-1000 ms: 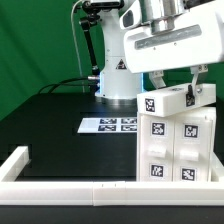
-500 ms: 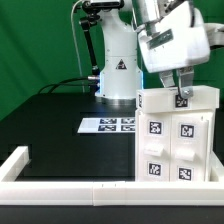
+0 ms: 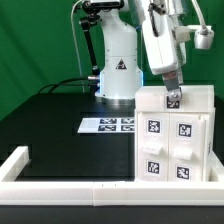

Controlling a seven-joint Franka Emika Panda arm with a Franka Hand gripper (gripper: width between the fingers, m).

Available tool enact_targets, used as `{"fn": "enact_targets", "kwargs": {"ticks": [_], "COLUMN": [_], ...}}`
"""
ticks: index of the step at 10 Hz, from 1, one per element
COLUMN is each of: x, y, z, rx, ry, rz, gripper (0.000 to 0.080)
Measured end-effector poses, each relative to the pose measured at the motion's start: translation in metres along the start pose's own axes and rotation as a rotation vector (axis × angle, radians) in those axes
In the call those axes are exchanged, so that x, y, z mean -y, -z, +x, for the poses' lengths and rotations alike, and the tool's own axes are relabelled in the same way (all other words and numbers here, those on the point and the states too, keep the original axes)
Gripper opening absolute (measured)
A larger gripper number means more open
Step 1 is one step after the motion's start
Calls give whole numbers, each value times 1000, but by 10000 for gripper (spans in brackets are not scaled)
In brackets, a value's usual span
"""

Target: Assemble cabinet

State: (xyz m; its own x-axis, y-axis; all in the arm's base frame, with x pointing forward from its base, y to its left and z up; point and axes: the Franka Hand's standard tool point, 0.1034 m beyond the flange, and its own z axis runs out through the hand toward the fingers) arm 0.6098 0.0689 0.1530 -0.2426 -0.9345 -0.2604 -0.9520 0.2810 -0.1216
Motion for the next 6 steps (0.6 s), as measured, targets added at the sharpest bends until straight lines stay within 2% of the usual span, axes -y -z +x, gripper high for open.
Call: {"fn": "enact_targets", "kwargs": {"ticks": [3, 4, 5, 6], "x": [1, 2, 2, 1], "y": [1, 5, 11, 16], "z": [-1, -2, -5, -7], "rx": [8, 15, 23, 27], "ry": [-57, -22, -11, -1], "rz": [7, 12, 19, 24], "gripper": [560, 732, 732, 786]}}
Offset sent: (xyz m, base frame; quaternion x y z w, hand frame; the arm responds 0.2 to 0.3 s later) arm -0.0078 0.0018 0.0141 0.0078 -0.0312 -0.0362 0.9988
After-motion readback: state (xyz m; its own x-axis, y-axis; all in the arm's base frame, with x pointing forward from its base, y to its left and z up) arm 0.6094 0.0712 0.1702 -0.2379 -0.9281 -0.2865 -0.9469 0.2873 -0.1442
